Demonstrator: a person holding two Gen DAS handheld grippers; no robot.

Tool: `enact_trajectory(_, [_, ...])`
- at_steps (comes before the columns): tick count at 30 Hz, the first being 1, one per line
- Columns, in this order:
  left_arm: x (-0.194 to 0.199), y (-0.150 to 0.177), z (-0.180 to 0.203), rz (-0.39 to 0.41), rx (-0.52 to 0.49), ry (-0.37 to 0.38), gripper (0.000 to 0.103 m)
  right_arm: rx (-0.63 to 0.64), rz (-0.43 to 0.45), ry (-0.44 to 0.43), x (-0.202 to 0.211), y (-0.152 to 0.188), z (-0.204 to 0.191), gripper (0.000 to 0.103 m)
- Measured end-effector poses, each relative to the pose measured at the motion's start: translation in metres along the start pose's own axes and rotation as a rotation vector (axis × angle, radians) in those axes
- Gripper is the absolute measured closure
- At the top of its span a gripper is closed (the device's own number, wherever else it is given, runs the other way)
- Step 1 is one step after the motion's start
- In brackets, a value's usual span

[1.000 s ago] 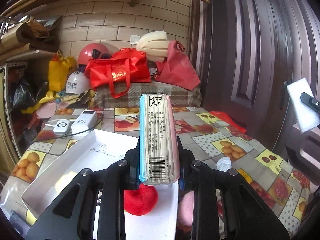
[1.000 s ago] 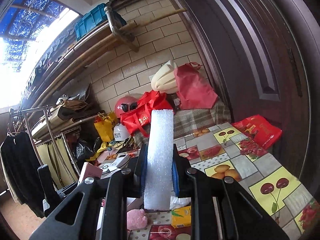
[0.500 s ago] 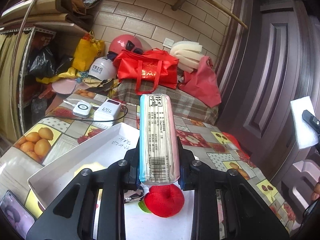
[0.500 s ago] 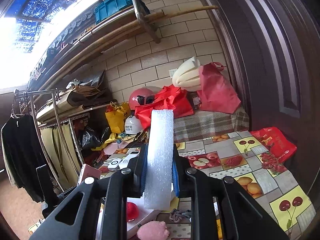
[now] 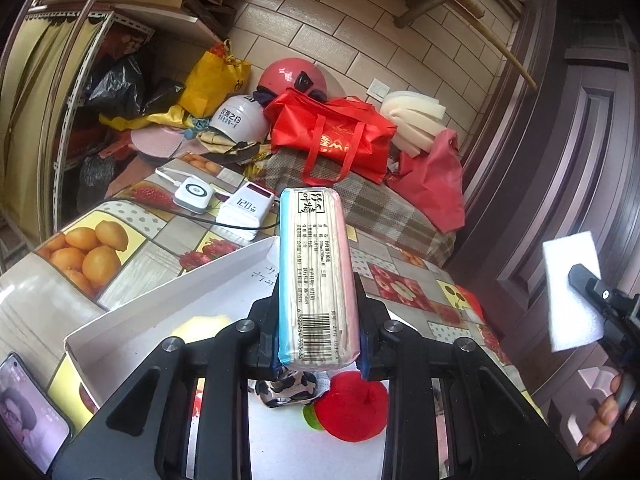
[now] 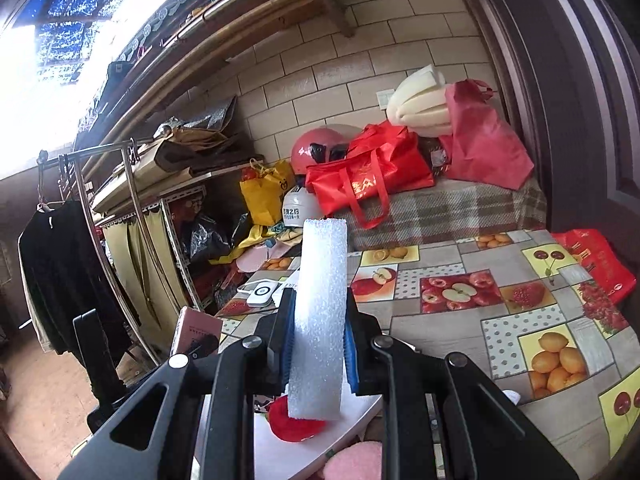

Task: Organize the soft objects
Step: 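Carry the packaged bar over the box with the left tool while the right tool carries the foam strip there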

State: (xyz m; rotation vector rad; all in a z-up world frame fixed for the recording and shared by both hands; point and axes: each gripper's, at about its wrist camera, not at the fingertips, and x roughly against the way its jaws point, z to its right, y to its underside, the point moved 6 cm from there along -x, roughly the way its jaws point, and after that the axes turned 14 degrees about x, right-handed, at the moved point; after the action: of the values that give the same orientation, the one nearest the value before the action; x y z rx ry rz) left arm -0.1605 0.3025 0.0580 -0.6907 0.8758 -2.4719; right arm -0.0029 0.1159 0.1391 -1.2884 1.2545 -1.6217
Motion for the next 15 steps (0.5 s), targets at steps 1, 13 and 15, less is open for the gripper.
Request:
enact_trajectory(1, [-0.001,-0.001,-0.003,-0.003,0.010,-0.004,0.077,0.000,-0.012,-0.006,-0.005,0.003,-0.003,0.084])
enact_trajectory(13, [-0.009,0.000,-0.012,-0.029,0.042,-0.034,0.077,0.006,-0.160,-0.055,-0.056,0.041,-0.029,0.084])
enact_trajectory(15, [-0.010,0.001,-0.012,-0.033,0.041,-0.034,0.077,0.006,-0.171,-0.052,-0.060,0.043,-0.029,0.084])
